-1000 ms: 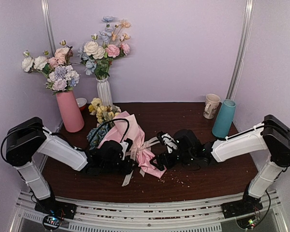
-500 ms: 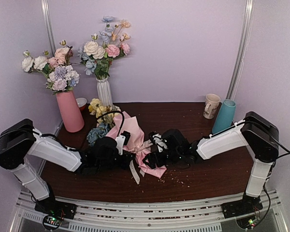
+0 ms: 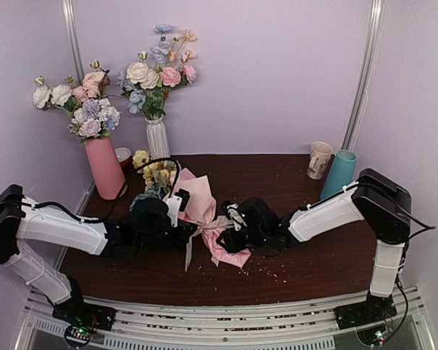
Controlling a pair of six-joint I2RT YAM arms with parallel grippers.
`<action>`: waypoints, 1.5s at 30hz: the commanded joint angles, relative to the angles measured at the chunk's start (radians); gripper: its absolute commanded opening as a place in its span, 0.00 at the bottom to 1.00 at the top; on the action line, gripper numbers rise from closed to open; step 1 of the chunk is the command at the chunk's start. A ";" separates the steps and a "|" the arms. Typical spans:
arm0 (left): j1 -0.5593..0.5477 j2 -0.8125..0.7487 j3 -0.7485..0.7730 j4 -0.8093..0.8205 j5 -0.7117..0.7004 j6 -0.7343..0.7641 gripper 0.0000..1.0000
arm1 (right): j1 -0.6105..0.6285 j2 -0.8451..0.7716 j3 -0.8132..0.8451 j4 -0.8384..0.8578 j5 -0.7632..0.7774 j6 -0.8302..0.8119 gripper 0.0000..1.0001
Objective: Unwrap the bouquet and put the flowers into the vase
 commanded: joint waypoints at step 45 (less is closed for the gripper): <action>0.019 -0.910 0.216 -0.955 -0.771 0.009 0.00 | -0.004 0.045 0.023 -0.041 0.026 0.027 0.47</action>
